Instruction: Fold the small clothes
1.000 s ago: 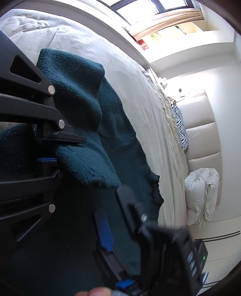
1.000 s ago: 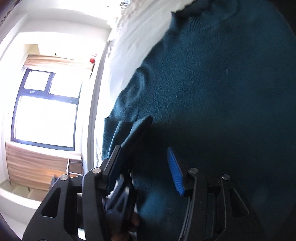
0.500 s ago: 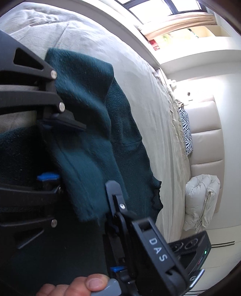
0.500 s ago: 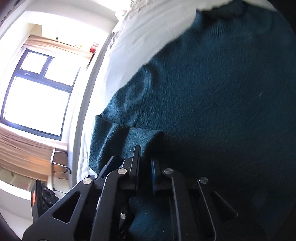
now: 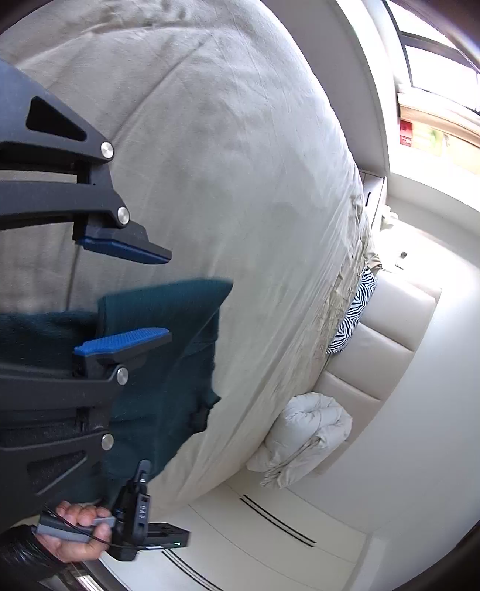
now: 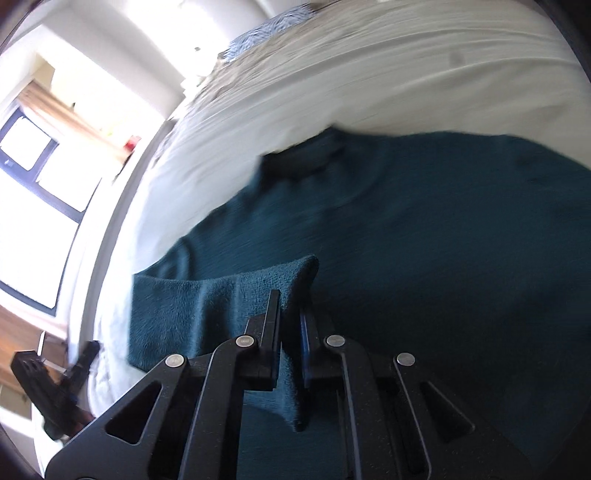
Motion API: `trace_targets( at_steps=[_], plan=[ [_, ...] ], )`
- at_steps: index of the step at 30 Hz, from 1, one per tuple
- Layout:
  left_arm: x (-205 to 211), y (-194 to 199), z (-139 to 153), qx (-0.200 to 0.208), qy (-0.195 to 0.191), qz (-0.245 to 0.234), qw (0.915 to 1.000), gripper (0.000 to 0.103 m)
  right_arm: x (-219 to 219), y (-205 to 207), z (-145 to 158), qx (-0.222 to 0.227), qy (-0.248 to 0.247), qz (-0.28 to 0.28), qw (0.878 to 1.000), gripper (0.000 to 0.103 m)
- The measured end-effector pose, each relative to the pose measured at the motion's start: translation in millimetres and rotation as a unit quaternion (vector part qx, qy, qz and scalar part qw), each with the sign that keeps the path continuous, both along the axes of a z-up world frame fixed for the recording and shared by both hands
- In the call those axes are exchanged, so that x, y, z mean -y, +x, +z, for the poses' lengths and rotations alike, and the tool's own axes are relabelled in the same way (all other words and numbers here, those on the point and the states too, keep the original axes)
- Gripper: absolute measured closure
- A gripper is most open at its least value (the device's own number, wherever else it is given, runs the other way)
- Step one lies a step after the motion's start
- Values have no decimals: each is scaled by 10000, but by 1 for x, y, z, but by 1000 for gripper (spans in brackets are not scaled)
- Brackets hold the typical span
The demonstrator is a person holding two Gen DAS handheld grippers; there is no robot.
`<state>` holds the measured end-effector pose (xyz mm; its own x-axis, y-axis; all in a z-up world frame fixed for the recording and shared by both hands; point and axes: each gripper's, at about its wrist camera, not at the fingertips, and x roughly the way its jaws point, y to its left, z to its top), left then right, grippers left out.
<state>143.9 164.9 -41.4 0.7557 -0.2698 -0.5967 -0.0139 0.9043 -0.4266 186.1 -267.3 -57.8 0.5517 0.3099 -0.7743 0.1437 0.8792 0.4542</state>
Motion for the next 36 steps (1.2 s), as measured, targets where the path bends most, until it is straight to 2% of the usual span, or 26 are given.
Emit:
trace_targets(
  at_steps=[2,9,11,22,36],
  plan=[
    [-4,9,2,-10,-57,-33,10000,70,11,1,1,-2,-78,-106,9999,95],
    [4,35,-1,-86,-165,-293,9994,70,47,1,-1,-16,-402,-451,9982,96],
    [10,40,-3,-101,-145,-375,9991,70,64,-13,-4,-10,-479,-554,9973,96],
    [34,59,-15,-277,-28,-669,9974,70,75,-15,-16,-82,-830,-744,9937,96],
    [54,78,-27,-441,270,-825,9953,70,88,-6,-26,-132,-889,-822,9926,96]
  ],
)
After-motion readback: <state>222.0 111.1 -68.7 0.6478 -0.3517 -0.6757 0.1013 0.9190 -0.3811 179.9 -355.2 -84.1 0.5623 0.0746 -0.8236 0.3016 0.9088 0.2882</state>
